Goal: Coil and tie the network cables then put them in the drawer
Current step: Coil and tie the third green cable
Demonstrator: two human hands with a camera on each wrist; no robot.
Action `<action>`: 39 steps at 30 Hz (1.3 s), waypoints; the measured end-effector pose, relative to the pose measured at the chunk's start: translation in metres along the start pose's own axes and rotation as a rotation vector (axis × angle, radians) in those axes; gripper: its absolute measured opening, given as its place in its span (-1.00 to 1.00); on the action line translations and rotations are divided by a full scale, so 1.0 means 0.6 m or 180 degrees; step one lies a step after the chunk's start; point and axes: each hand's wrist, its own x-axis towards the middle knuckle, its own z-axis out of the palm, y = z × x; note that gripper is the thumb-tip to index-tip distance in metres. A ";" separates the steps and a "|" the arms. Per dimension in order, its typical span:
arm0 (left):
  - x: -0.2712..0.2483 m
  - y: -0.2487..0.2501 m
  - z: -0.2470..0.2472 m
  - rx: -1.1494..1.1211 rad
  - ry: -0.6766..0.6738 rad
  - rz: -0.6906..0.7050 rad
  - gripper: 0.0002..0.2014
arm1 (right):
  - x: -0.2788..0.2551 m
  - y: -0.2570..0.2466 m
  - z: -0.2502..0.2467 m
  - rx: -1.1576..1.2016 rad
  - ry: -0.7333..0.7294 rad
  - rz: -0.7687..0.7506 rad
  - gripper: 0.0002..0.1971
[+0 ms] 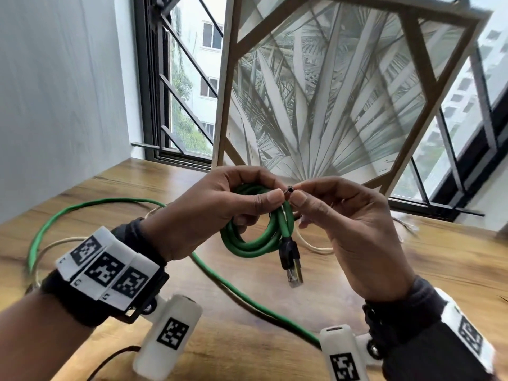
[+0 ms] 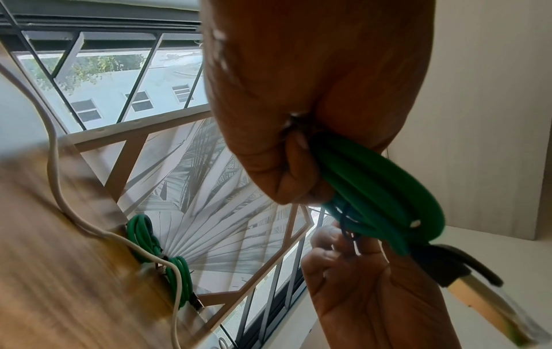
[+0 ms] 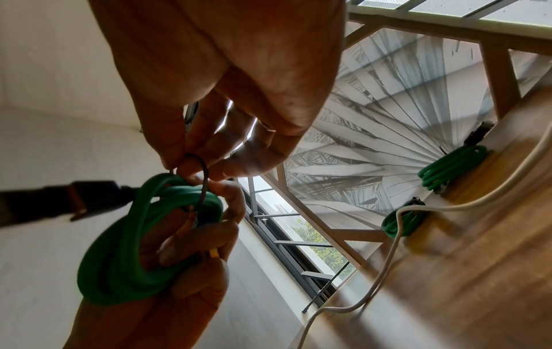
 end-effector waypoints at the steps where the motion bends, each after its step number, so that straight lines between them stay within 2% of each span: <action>1: 0.000 -0.001 0.000 0.0047 -0.0008 -0.0007 -0.96 | 0.000 0.001 -0.001 -0.0040 -0.0025 -0.0031 -0.86; 12: 0.000 -0.004 0.000 0.0097 -0.0069 -0.0136 -0.89 | -0.003 -0.002 -0.008 -0.0304 -0.0284 -0.0067 -0.94; 17: 0.000 -0.005 0.001 0.0079 -0.0058 -0.0145 -0.90 | -0.005 -0.002 -0.002 -0.0184 -0.0281 -0.0042 -0.93; 22: 0.000 -0.004 0.002 0.0153 -0.0042 -0.0150 -0.86 | -0.003 -0.008 -0.009 -0.0577 -0.0270 -0.0196 -0.94; 30: 0.002 -0.006 0.007 0.0455 0.0131 -0.0060 -0.80 | -0.002 -0.002 -0.009 -0.1241 -0.0003 -0.0284 -0.90; 39: 0.003 -0.008 0.001 0.0460 -0.0018 -0.0236 -0.65 | 0.009 -0.015 -0.031 -0.0831 0.0268 0.0283 -0.88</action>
